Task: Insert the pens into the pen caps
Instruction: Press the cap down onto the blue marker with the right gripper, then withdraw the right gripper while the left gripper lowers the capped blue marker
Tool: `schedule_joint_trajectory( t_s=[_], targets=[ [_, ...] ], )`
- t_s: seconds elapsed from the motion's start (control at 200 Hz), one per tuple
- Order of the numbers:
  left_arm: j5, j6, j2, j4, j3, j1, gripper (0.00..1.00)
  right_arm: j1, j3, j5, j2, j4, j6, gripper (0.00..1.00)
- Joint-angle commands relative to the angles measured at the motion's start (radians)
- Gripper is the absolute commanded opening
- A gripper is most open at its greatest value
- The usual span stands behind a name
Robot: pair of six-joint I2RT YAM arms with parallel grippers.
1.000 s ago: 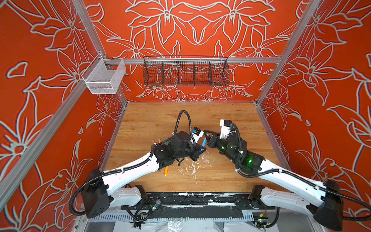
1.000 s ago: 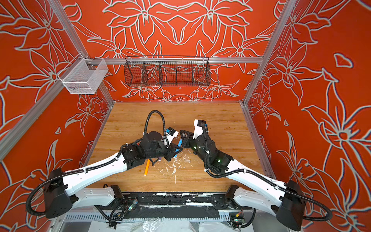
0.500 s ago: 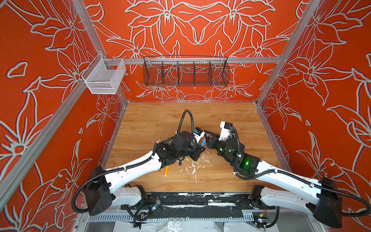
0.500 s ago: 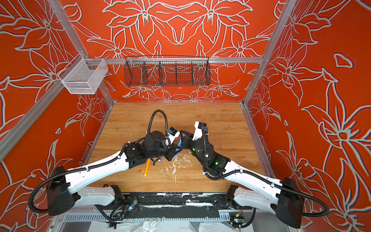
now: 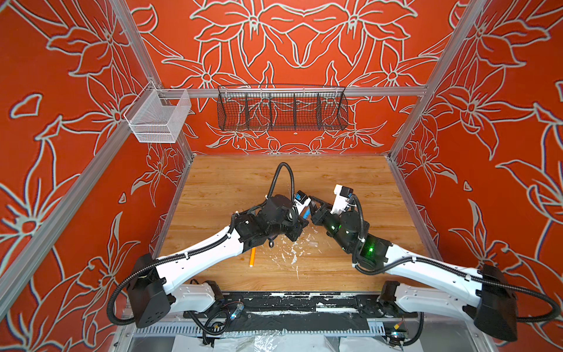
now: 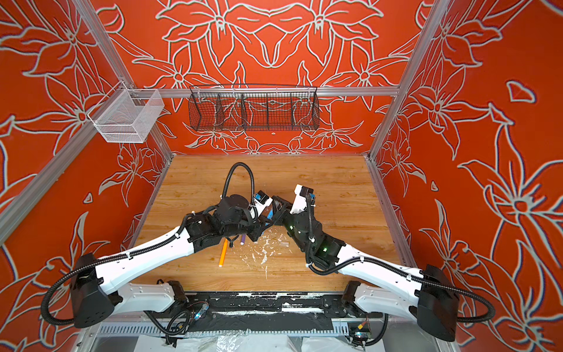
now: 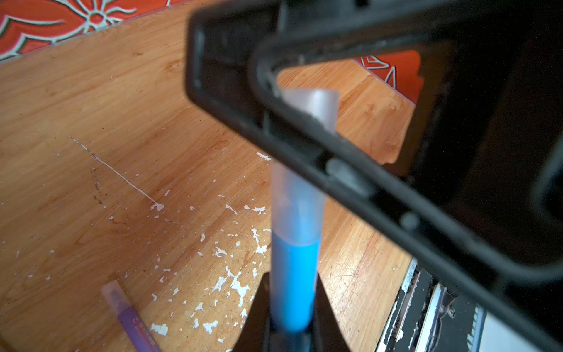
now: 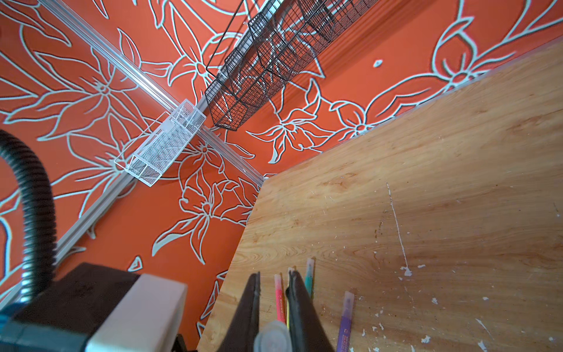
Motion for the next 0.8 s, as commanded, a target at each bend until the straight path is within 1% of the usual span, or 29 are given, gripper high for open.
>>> schedule_joint_trajectory(
  t_s=[0.0, 0.09, 0.225, 0.27, 0.325, 0.36, 0.485, 0.585, 0.66, 0.796],
  targets=[
    [-0.077, -0.032, -0.047, 0.442, 0.064, 0.068, 0.00, 0.106, -0.044, -0.236, 0.020, -0.221, 0.033, 0.00],
    [-0.007, -0.036, -0.065, 0.439, 0.004, 0.067, 0.00, 0.105, -0.026, -0.198, -0.018, -0.259, 0.012, 0.00],
    [-0.005, -0.084, -0.105, 0.407, -0.127, 0.063, 0.00, 0.086, 0.012, -0.129, -0.069, -0.344, -0.022, 0.00],
    [-0.015, -0.100, -0.122, 0.395, -0.175, 0.059, 0.00, 0.072, 0.017, -0.127, -0.080, -0.353, -0.030, 0.03],
    [-0.029, -0.127, -0.145, 0.375, -0.229, 0.053, 0.00, 0.054, 0.030, -0.124, -0.091, -0.371, -0.036, 0.09],
    [-0.041, -0.145, -0.159, 0.363, -0.260, 0.051, 0.00, 0.043, 0.036, -0.121, -0.096, -0.385, -0.039, 0.14],
    [-0.082, -0.214, -0.183, 0.282, -0.336, 0.047, 0.00, 0.016, 0.061, -0.098, -0.120, -0.439, -0.063, 0.36],
    [-0.136, -0.261, -0.153, 0.188, -0.339, 0.047, 0.00, -0.002, 0.069, -0.077, -0.152, -0.484, -0.081, 0.52],
    [-0.165, -0.290, -0.096, 0.125, -0.315, 0.047, 0.00, -0.017, 0.064, -0.071, -0.182, -0.509, -0.088, 0.60],
    [-0.168, -0.316, 0.052, 0.077, -0.250, 0.047, 0.00, -0.043, 0.057, -0.027, -0.235, -0.614, -0.084, 0.64]
  ],
)
